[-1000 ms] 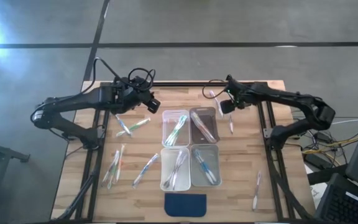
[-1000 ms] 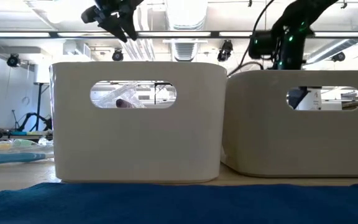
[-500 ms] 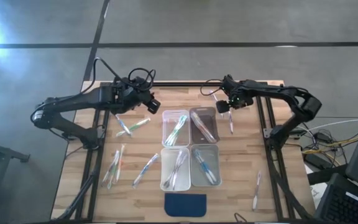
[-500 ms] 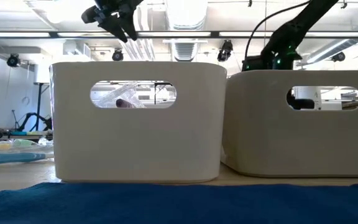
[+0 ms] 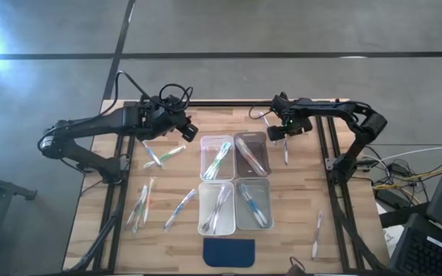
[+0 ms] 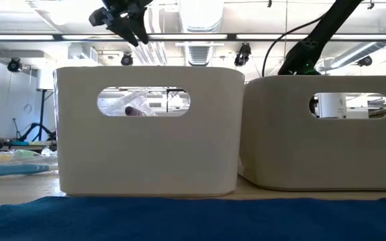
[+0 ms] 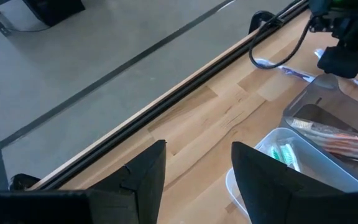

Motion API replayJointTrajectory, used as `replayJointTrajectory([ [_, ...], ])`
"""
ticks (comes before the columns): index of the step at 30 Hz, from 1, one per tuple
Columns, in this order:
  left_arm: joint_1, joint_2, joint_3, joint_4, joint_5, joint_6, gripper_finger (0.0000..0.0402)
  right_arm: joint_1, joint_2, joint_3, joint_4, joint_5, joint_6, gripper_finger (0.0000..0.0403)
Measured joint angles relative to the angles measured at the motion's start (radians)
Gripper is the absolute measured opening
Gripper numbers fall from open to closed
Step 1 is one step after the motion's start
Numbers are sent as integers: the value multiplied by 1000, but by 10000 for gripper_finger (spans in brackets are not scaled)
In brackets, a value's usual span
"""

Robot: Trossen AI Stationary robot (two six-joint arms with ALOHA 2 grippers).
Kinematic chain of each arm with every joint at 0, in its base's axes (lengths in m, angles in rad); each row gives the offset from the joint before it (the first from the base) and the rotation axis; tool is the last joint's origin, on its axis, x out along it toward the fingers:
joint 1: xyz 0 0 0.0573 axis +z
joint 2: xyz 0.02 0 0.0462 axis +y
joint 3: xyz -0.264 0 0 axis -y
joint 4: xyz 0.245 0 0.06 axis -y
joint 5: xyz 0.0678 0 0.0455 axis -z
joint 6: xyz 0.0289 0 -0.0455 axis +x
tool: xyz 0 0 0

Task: Pick & Place Toothbrushes
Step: Put the violet toothbrush into the white bin

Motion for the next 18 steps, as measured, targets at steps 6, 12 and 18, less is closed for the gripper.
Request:
replayJointTrajectory([
  [6, 0, 0, 0, 0, 0, 0, 188, -14, 17, 3, 9, -1, -17, 143],
  [12, 0, 0, 0, 0, 0, 8, 188, -16, 6, 1, 17, 1, -19, 86],
  [18, 0, 0, 0, -1, 0, 8, 188, -17, 2, 0, 21, 22, -43, 32],
])
